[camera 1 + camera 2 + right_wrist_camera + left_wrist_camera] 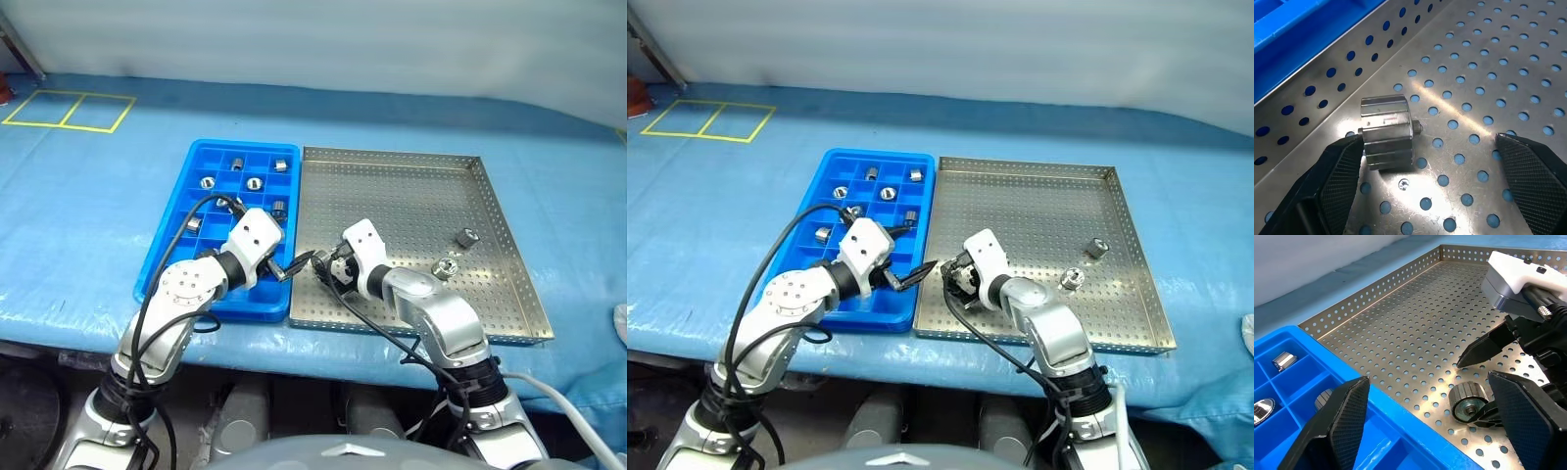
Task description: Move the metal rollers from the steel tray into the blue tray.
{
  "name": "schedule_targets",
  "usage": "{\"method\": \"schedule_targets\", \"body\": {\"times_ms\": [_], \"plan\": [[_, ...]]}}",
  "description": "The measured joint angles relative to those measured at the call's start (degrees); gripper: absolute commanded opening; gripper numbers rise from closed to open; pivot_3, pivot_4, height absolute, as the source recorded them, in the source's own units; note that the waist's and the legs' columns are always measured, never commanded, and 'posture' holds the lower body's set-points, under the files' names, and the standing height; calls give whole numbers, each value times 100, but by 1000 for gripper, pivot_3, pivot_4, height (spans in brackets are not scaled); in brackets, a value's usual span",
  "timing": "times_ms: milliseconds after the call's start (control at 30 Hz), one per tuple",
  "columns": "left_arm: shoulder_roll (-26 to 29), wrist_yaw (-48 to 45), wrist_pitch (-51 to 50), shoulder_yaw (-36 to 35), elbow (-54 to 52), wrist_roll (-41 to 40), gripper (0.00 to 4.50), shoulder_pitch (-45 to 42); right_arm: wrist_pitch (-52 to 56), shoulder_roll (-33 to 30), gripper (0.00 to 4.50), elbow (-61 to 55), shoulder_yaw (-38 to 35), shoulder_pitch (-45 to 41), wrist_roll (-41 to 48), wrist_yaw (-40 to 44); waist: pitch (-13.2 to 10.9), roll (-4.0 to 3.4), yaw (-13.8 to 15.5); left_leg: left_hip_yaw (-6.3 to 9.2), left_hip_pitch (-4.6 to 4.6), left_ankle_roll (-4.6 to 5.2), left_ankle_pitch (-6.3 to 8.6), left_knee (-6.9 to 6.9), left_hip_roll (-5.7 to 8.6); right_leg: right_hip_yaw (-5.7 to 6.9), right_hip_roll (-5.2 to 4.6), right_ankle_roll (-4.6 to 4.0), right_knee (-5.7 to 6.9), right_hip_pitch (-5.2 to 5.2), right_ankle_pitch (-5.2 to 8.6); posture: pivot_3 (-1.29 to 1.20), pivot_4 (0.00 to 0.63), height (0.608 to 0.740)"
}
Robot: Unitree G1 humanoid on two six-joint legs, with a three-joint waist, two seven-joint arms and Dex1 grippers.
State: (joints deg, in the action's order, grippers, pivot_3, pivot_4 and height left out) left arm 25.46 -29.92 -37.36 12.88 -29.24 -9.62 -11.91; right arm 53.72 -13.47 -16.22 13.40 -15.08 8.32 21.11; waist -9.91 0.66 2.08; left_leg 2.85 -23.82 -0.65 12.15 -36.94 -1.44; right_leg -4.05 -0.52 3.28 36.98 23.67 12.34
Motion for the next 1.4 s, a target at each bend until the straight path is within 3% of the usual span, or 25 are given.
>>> {"method": "schedule_targets", "body": {"times_ms": [167, 567, 1167, 1267, 1367, 1400], "plan": [[-3, 43, -75, 1, -1, 0, 4230, 139, -117, -7, 2705, 0, 81, 2, -13, 1, 0, 0, -1, 0, 1, 0, 0, 0, -1, 0, 1, 0, 1, 1, 0, 202, 150, 740], [75, 107, -142, -51, -7, -18, 4230, 482, -993, -6, 2705, 114, 152, -12, -9, 217, 0, 0, 7, 0, 1, 0, 0, 2, -2, 0, 1, -1, 1, 2, 1, 223, 150, 740], [190, 174, -344, -220, -219, -52, 4230, 654, -1874, 199, 2705, 1464, 354, -470, -13, 1006, 0, 0, 28, -1, 14, 0, 0, 24, -13, 4, 9, -13, 6, 5, 5, 305, 150, 740], [214, 211, -372, -281, -280, -51, 4230, 663, -1947, 219, 2145, 1652, 371, -511, -39, 1071, 0, 0, 42, 0, 17, 0, 0, 34, -13, 4, 11, -15, 6, 6, 6, 318, 150, 740], [232, 236, -427, -316, -328, -52, 4230, 688, -2048, 241, 1305, 1809, 381, -557, -109, 1107, -1, 0, 51, 0, 21, 0, 0, 42, -14, 4, 12, -17, 6, 7, 7, 325, 150, 740], [237, 237, -448, -321, -343, -52, 4230, 697, -2068, 247, 1302, 1820, 381, -560, -117, 1109, -1, 0, 51, 0, 21, 0, 0, 44, -15, 4, 13, -17, 6, 7, 7, 329, 150, 740]]}}
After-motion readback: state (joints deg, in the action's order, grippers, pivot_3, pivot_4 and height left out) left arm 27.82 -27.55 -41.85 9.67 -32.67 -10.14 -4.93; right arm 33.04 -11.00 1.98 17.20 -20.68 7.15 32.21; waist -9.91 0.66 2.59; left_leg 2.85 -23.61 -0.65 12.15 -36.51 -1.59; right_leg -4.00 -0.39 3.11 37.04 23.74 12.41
